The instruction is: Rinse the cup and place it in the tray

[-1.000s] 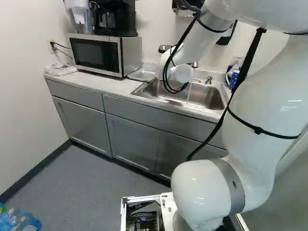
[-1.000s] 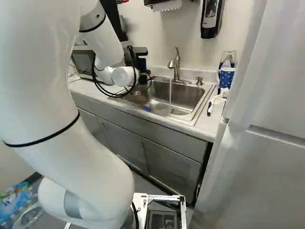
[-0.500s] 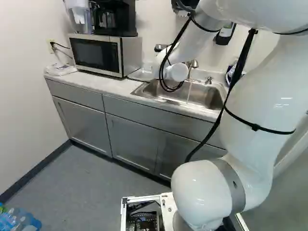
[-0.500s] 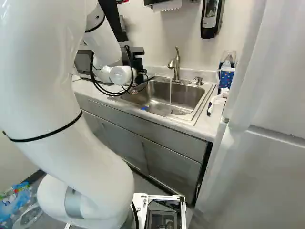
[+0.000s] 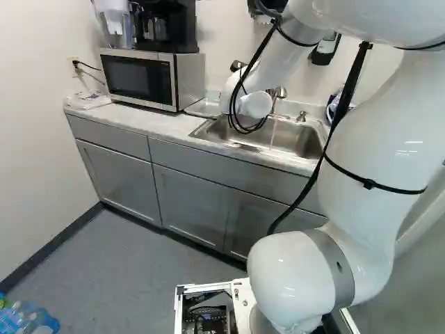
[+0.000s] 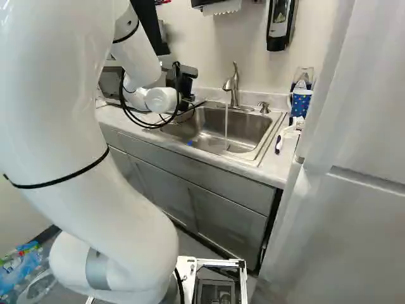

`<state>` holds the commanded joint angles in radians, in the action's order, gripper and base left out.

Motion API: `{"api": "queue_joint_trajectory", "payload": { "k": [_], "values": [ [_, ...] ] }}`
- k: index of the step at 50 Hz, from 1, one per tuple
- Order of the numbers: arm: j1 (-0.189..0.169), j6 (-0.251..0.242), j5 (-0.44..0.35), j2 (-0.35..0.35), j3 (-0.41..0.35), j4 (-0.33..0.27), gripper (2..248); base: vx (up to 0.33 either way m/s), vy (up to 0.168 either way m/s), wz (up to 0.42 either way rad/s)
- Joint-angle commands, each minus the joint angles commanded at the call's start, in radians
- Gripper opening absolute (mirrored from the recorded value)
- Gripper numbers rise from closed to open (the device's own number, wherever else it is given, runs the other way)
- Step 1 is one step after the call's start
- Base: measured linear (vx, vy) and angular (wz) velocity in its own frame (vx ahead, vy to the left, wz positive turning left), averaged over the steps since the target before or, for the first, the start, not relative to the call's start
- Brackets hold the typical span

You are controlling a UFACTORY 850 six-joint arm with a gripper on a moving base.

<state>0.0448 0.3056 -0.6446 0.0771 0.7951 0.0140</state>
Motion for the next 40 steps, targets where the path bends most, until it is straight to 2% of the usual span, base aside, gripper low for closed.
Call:
{"api": "queue_joint_trajectory", "payload": {
  "k": [40],
  "values": [
    [0.0, 0.421, 0.0, 0.0, 0.0, 0.0, 126, 0.0, 0.0, 0.0]
  ]
}}
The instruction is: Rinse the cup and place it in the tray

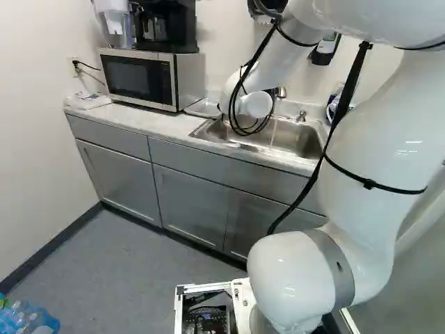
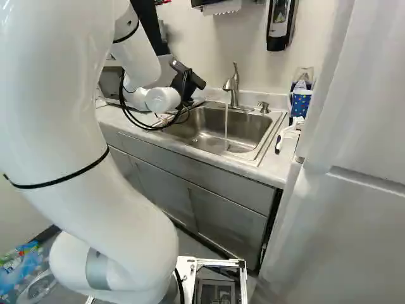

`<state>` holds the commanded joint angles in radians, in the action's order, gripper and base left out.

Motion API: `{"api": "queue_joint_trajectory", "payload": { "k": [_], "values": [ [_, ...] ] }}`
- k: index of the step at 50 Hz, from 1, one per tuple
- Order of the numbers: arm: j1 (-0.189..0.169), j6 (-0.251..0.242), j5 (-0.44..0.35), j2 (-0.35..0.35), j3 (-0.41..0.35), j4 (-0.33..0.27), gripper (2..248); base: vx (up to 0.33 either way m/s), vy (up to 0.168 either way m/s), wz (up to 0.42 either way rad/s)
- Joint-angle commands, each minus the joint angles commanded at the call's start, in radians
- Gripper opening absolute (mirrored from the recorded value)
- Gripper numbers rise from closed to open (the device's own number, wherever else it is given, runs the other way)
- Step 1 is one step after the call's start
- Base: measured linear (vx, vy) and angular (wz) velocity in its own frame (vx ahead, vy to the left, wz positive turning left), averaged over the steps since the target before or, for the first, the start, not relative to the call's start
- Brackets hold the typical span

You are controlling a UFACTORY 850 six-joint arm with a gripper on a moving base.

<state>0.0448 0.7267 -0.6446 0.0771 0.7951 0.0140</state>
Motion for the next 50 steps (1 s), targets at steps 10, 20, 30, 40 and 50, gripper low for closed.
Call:
{"api": "queue_joint_trajectory", "payload": {
  "k": [10, 20, 30, 40, 50],
  "values": [
    [0.0, 0.105, 0.0, 0.0, 0.0, 0.0, 126, 0.0, 0.0, 0.0],
    [0.0, 0.21, 0.0, 0.0, 0.0, 0.0, 126, 0.0, 0.0, 0.0],
    [0.0, 0.318, 0.0, 0.0, 0.0, 0.0, 126, 0.0, 0.0, 0.0],
    [0.0, 0.421, 0.0, 0.0, 0.0, 0.0, 126, 0.0, 0.0, 0.0],
    [0.0, 0.526, 0.0, 0.0, 0.0, 0.0, 126, 0.0, 0.0, 0.0]
  ]
}}
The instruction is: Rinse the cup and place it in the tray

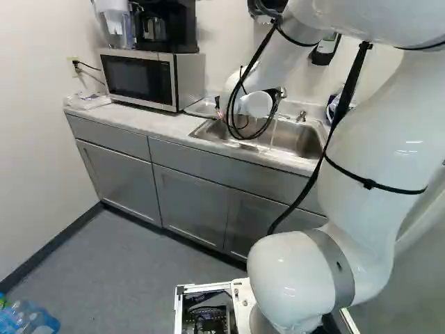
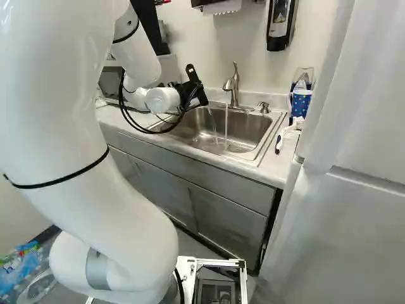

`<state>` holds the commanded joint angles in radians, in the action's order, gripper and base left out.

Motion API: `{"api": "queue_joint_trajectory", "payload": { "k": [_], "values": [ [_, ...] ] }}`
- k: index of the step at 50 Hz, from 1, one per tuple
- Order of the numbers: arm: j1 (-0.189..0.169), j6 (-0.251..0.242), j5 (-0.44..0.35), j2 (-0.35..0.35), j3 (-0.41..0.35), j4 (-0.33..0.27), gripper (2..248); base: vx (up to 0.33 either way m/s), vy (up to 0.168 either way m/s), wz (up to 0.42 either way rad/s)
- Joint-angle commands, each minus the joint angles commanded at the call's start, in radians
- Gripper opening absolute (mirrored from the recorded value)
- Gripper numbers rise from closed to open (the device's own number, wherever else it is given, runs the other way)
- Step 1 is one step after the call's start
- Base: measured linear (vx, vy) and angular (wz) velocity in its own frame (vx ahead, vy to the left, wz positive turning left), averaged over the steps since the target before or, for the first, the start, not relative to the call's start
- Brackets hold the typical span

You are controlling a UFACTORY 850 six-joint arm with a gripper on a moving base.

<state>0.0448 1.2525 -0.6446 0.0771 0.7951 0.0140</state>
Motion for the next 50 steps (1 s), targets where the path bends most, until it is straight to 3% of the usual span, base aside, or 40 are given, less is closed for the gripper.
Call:
{"api": "queue_joint_trajectory", "payload": {
  "k": [50],
  "values": [
    [0.0, 0.525, 0.0, 0.0, 0.0, 0.0, 126, 0.0, 0.0, 0.0]
  ]
}}
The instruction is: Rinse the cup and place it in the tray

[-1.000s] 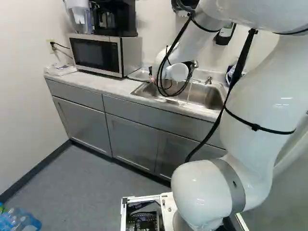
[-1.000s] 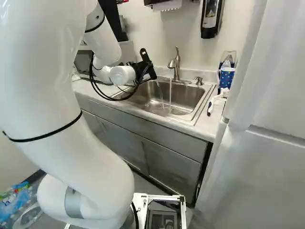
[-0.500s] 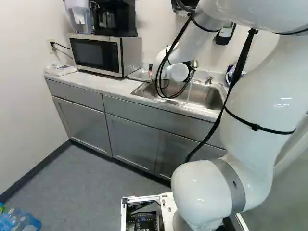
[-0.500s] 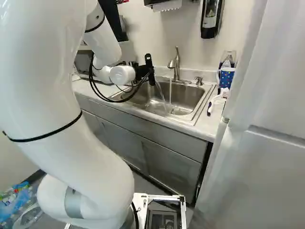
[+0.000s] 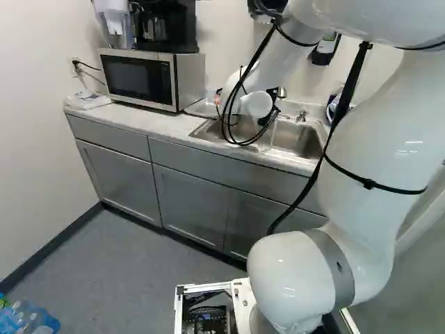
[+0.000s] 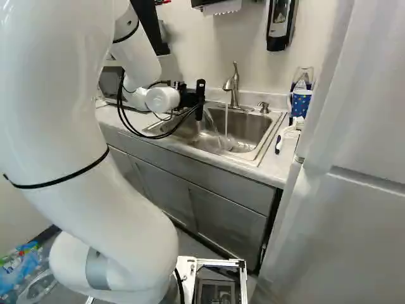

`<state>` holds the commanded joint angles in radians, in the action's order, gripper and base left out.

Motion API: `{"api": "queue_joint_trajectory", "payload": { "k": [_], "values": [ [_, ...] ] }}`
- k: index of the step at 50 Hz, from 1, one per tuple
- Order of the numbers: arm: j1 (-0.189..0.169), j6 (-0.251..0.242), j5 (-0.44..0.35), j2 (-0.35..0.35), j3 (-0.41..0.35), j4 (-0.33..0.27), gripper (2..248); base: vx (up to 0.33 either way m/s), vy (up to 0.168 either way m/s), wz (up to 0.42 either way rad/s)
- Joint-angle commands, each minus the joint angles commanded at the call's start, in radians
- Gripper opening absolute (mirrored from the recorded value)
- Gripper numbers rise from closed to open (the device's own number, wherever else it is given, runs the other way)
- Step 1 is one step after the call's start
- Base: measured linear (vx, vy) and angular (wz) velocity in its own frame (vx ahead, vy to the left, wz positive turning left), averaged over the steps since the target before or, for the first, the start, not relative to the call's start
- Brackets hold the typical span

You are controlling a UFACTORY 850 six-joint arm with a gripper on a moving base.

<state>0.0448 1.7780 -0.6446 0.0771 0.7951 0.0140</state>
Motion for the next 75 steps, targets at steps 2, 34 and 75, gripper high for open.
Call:
{"api": "queue_joint_trajectory", "payload": {
  "k": [2, 34, 75],
  "values": [
    [0.0, 0.021, 0.0, 0.0, 0.0, 0.0, 126, 0.0, 0.0, 0.0],
    [0.0, 0.32, 0.0, 0.0, 0.0, 0.0, 126, 0.0, 0.0, 0.0],
    [0.0, 0.32, 0.0, 0.0, 0.0, 0.0, 126, 0.0, 0.0, 0.0]
  ]
}}
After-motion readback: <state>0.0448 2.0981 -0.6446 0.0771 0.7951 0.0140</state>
